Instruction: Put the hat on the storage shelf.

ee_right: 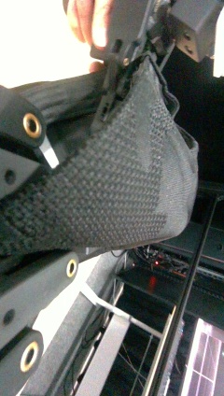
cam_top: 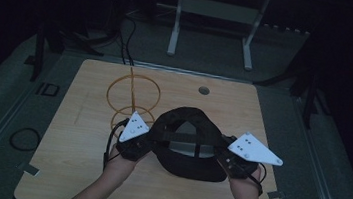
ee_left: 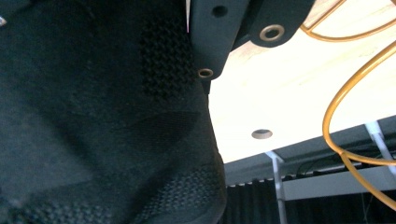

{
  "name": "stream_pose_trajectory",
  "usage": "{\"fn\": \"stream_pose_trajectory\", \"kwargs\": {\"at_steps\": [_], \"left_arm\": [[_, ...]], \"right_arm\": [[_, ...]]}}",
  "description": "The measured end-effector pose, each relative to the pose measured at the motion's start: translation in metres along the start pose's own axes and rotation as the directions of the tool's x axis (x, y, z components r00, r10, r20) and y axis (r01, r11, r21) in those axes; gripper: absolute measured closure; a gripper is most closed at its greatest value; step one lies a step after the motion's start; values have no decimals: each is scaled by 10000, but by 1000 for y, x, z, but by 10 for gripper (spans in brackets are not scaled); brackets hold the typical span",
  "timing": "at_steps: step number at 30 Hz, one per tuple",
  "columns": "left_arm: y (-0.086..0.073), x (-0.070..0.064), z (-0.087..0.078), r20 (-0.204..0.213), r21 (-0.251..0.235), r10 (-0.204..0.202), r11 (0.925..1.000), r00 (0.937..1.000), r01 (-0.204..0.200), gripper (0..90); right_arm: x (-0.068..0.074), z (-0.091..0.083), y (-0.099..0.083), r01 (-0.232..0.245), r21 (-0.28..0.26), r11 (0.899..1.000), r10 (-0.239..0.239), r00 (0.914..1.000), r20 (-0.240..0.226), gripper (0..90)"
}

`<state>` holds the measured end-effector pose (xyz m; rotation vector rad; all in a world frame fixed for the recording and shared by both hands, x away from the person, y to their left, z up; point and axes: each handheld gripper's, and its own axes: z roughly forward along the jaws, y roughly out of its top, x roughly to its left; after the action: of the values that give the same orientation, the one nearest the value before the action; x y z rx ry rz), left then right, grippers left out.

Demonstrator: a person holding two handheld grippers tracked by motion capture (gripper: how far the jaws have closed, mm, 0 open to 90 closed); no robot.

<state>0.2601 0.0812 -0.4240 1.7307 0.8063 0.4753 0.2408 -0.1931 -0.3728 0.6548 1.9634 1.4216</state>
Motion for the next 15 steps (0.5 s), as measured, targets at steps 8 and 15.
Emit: {"fn": "stream_pose_trajectory", "kwargs": {"at_steps": [8, 15], "left_arm": [[19, -4, -3, 148, -125, -17, 9999, 9999, 19, 895], [38, -10, -2, 112, -154, 399, 9991, 9991, -397, 895]], "right_arm": [[4, -15, -14, 37, 1, 10000, -37, 9999, 123, 762], [5, -24, -26, -77, 4, 10000, 77, 10000, 28, 591]]}}
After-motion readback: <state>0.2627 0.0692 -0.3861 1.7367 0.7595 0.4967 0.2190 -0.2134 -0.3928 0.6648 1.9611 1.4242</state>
